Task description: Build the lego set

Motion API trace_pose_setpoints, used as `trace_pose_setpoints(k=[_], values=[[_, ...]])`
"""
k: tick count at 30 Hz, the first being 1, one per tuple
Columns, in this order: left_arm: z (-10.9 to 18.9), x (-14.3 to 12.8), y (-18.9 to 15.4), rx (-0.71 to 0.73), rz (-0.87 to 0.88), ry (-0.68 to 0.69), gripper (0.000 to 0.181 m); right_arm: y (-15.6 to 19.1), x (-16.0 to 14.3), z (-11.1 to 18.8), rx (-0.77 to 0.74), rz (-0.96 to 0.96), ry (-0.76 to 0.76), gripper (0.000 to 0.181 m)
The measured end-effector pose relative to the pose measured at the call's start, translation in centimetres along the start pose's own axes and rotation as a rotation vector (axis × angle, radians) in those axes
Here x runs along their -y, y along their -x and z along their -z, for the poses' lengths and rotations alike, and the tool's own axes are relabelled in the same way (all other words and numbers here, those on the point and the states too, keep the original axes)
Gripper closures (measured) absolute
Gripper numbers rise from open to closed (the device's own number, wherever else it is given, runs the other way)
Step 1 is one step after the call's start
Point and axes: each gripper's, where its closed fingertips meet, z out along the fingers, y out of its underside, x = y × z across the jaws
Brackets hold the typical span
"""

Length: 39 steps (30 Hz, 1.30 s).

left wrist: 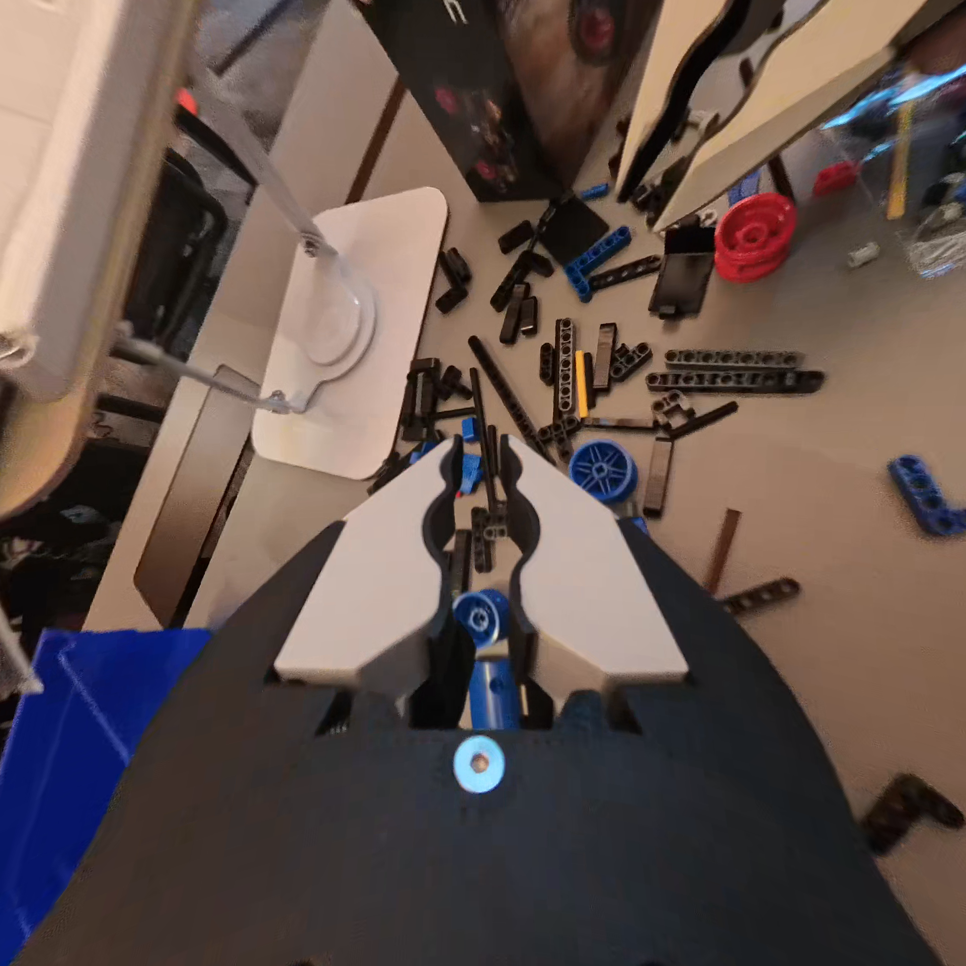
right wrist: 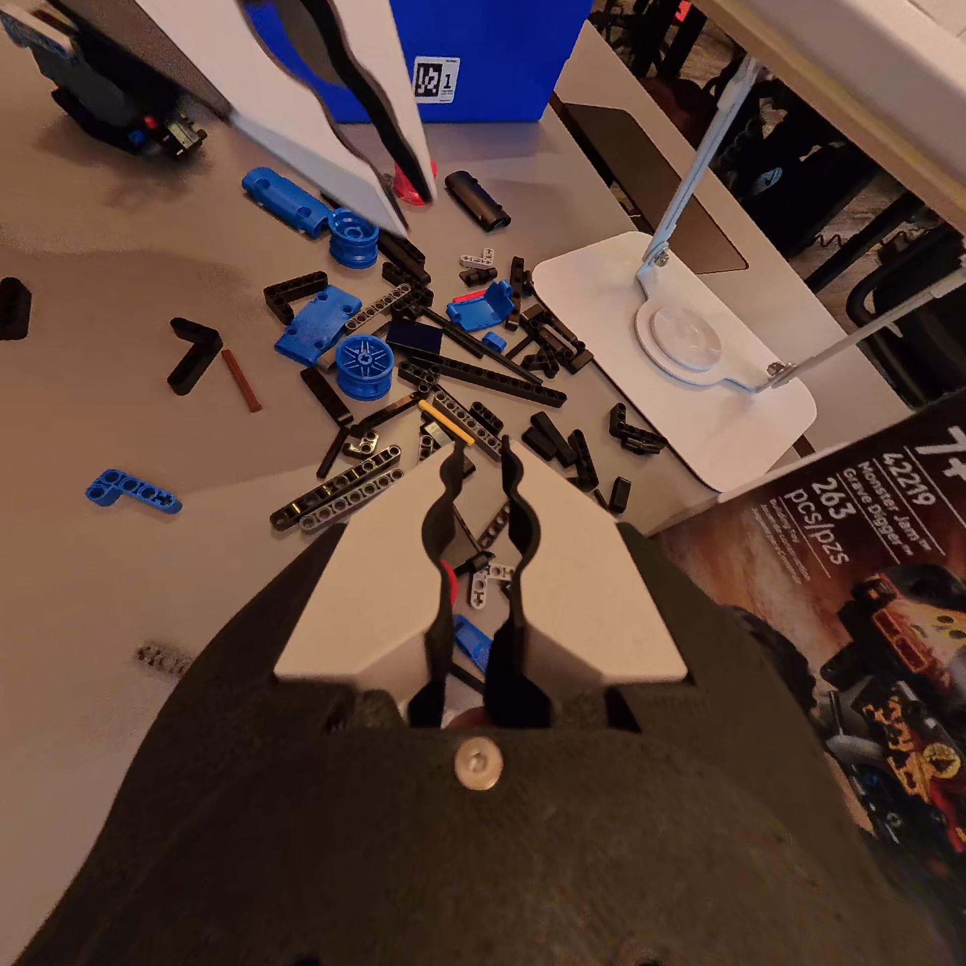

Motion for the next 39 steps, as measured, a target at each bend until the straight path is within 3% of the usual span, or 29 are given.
trace_pose_setpoints(k=[4, 6, 11, 17, 24, 32, 39], values=[[-4.2, -1.6, 0.4, -0.02, -0.102, 0.165, 0.172, -0.6, 0.2, 0.7, -0.021, -0.017, -0.022, 0.168], [-5.5, -2.8, -0.5, -0.1, -0.076, 0.228, 0.171, -0.7, 0.5, 1.0, -0.03, -0.009, -0.033, 0.168], [-7.1, -3.6, -0.5, -0.125, -0.029, 0.268, 0.172, -0.4, 0.7, 1.2, -0.025, 0.005, -0.041, 0.168], [-8.1, -4.6, -0.9, -0.205, 0.038, 0.305, 0.165, -0.5, 0.8, 1.4, -0.024, -0.012, -0.053, 0.168], [-8.4, -4.6, -1.1, -0.305, 0.154, 0.305, 0.174, -0.6, 0.6, 1.6, -0.015, -0.023, -0.061, 0.168], [-8.4, -4.2, -1.4, -0.288, 0.136, 0.272, 0.175, -0.7, 0.6, 1.8, -0.019, -0.027, -0.066, 0.168], [-6.5, -2.9, -2.9, -0.298, 0.14, 0.193, 0.176, -0.2, 0.2, 1.3, 0.0, -0.02, -0.054, 0.168]])
